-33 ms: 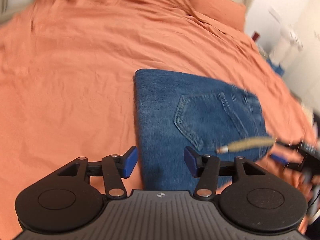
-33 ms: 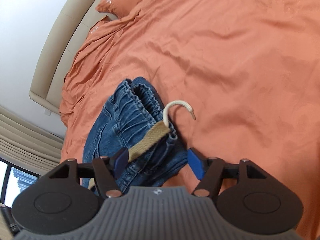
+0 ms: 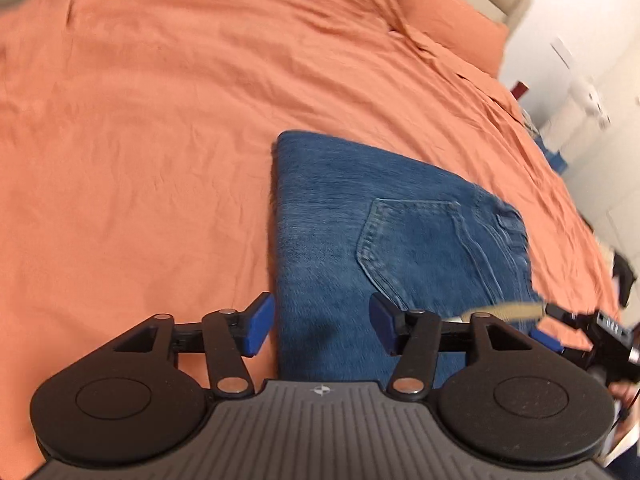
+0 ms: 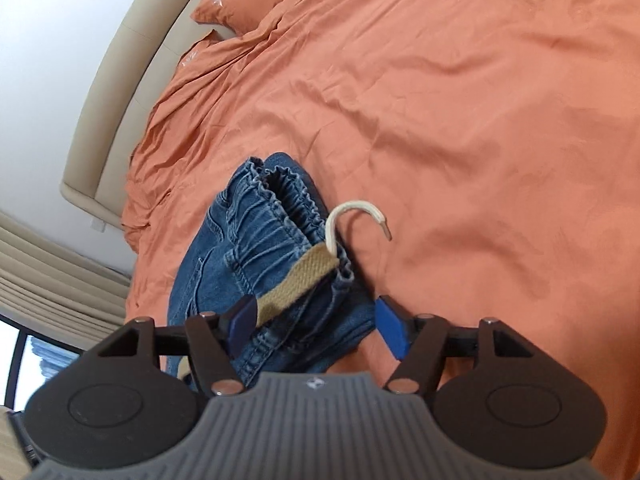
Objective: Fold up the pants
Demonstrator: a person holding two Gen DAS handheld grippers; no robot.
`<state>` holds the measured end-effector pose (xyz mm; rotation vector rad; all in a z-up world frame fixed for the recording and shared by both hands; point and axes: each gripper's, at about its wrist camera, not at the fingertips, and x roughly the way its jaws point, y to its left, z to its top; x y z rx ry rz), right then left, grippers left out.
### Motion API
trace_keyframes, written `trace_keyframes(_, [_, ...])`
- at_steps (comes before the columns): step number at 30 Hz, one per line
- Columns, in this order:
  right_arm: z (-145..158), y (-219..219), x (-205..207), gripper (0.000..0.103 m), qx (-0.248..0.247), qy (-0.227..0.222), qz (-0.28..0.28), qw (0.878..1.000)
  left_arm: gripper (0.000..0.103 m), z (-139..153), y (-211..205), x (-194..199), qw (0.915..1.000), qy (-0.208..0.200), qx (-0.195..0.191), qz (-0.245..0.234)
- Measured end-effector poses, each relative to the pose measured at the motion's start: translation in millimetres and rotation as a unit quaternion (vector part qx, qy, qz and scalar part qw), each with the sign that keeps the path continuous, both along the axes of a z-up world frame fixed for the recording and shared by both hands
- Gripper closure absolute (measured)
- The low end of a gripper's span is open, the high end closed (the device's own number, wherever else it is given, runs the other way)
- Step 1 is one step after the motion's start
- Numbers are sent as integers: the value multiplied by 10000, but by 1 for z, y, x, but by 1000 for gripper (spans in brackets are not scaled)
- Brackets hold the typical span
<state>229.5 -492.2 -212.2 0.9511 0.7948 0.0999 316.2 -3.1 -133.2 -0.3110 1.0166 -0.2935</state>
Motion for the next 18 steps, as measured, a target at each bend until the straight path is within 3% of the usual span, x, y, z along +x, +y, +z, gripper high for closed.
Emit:
trace_keyframes(3, [-8, -4, 12, 40, 122, -69, 139, 9998, 37, -17, 4, 19, 9997, 129, -137, 158])
trace_keyframes(11, [-34, -9, 39, 44, 636, -157, 322, 9973, 40, -50, -3, 53, 9986, 288, -439, -98])
trace_keyframes(16, [-44, -7, 55, 54, 860, -279, 401, 9951, 55, -53, -2, 54, 9980, 214, -521, -279])
trace_keyframes(18, [-44, -6, 57, 62, 844, -322, 442, 9949, 67, -51, -5, 52, 9981, 164, -496, -335])
